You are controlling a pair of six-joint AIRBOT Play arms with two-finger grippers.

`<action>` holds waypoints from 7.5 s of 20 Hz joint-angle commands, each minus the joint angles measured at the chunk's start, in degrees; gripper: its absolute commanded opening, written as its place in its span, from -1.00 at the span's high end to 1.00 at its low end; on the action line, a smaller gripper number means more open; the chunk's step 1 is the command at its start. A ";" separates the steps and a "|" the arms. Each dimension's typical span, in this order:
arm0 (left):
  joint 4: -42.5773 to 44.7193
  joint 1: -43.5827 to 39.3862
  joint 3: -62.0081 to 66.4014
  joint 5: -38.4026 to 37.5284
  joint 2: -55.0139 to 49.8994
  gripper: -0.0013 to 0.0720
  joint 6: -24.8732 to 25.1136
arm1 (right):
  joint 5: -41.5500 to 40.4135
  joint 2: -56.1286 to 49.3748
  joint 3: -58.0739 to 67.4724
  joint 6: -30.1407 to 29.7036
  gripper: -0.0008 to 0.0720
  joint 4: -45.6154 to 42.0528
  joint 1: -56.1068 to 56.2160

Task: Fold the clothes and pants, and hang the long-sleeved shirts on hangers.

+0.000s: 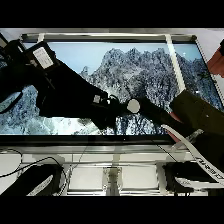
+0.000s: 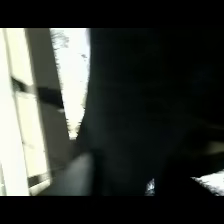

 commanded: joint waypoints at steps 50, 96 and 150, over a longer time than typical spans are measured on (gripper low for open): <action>0.33 13.44 1.60 8.81 -24.35 0.87 -41.24 | 21.64 -8.04 48.70 33.73 0.93 -42.03 -19.87; 20.72 -25.42 -14.86 0.39 -26.97 0.33 -71.19 | 42.73 -1.99 54.05 39.21 0.93 -22.62 -15.89; -21.88 13.44 6.36 -1.25 -18.84 0.87 -37.07 | 31.74 -4.79 54.23 42.25 0.93 -39.67 -16.00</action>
